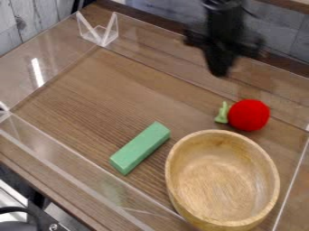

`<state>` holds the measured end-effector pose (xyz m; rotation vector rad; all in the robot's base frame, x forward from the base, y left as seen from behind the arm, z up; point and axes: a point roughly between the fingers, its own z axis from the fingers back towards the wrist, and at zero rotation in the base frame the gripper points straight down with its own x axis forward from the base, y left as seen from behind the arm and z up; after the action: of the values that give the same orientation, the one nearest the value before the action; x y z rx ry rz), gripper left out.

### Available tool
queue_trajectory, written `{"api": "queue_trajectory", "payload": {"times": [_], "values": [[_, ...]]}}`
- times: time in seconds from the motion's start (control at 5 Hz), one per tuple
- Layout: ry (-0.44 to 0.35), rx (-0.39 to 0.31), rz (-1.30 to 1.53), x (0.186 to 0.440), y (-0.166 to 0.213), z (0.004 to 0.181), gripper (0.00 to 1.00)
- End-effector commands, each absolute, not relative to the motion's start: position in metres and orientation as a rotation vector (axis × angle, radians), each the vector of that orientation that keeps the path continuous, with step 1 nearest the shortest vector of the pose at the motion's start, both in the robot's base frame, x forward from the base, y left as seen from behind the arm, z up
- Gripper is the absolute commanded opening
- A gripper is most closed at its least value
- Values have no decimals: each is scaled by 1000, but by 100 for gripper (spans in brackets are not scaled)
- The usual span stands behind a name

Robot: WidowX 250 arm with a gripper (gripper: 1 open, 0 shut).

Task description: Move the red fruit to the left

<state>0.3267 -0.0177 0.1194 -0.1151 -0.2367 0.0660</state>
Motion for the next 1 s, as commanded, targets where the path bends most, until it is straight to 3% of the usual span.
{"api": "queue_trajectory", "payload": {"times": [0.0, 0.2, 0.4, 0.6, 0.8], "values": [[-299, -124, 15, 325, -47, 137, 0], [-280, -120, -8, 314, -73, 126, 100], [-273, -120, -15, 313, -87, 112, 0], [-289, -123, 9, 312, -80, 118, 0], [-302, -135, 3, 304, -67, 138, 0]]}}
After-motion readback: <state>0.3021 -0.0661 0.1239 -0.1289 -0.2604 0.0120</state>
